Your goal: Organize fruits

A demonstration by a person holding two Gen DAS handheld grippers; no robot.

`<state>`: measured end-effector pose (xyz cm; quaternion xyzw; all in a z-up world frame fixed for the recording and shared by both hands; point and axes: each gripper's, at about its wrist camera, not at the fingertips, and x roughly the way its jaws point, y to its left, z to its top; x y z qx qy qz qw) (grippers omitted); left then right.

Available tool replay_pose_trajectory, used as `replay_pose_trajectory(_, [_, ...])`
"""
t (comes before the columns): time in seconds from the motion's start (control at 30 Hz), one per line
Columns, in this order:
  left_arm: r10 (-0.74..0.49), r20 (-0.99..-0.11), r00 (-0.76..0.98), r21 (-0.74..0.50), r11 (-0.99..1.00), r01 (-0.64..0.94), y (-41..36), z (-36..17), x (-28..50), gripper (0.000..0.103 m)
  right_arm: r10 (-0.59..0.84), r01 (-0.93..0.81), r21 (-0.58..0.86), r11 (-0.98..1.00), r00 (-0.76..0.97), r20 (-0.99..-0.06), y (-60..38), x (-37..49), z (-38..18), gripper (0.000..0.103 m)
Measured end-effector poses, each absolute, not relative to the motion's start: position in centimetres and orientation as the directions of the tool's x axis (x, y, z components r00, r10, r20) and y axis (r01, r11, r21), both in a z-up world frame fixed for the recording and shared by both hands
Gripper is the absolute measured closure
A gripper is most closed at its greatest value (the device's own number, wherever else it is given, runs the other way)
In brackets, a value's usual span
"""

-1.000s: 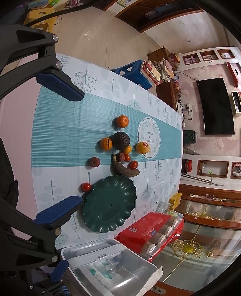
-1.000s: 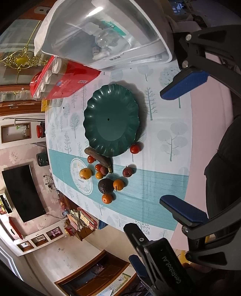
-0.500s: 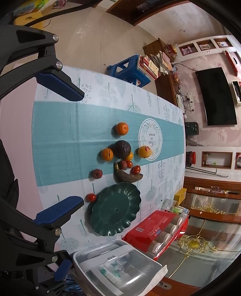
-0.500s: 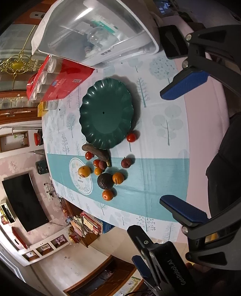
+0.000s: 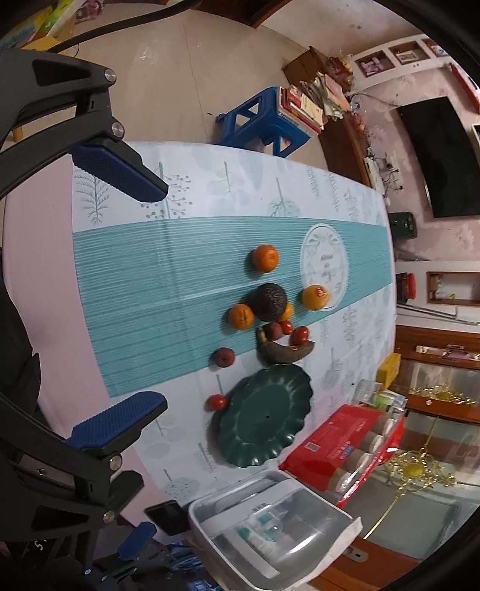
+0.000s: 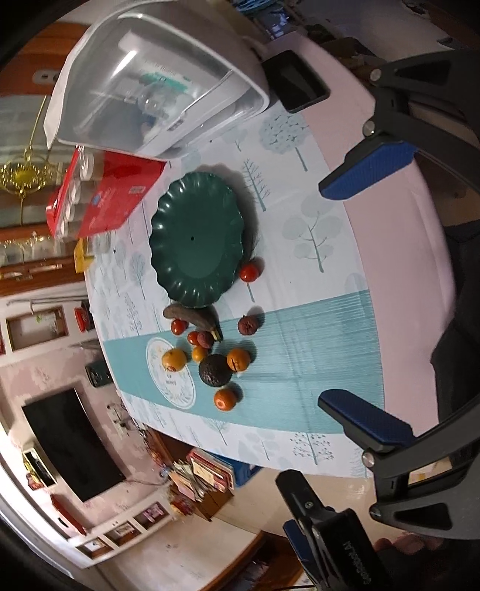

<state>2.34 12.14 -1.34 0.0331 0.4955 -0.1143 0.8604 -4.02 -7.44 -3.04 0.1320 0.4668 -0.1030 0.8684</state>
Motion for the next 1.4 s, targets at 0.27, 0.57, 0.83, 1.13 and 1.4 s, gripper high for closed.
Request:
replay_pose_trajectory(0.27, [-0.238, -0.874, 0.423, -0.139, 0.958, 0.251, 12.2, -3.0, 4.2, 0.001, -0.091, 0.282, 0.098, 0.954, 0.589, -0.803, -7.7, -3.4, -3.7, 0.000])
replay_pose_trajectory(0.57, [-0.259, -0.898, 0.356, -0.157, 0.944, 0.291, 9.2, -4.6, 8.2, 0.003, -0.054, 0.199, 0.087, 0.976, 0.610, -0.791, -8.9, 0.3, -6.7, 0.008])
replay_pose_trajectory(0.83, [-0.234, -0.941, 0.243, -0.166, 0.948, 0.270, 5.3, -8.7, 13.4, 0.032, -0.037, 0.103, 0.030, 0.994, 0.593, -0.804, -9.7, 3.5, -10.5, 0.025])
replay_pose_trajectory(1.13, [-0.236, -0.966, 0.106, -0.206, 0.949, 0.237, 1.5, -14.9, 17.1, 0.046, -0.023, 0.043, 0.000, 0.999, 0.547, -0.837, -10.8, 6.2, -16.0, 0.053])
replay_pose_trajectory(1.4, [-0.258, -0.964, 0.067, -0.240, 0.949, 0.204, 0.2, -18.2, 18.5, 0.050, -0.005, 0.011, 0.001, 1.000, 0.551, -0.835, -11.0, 7.5, -18.7, 0.061])
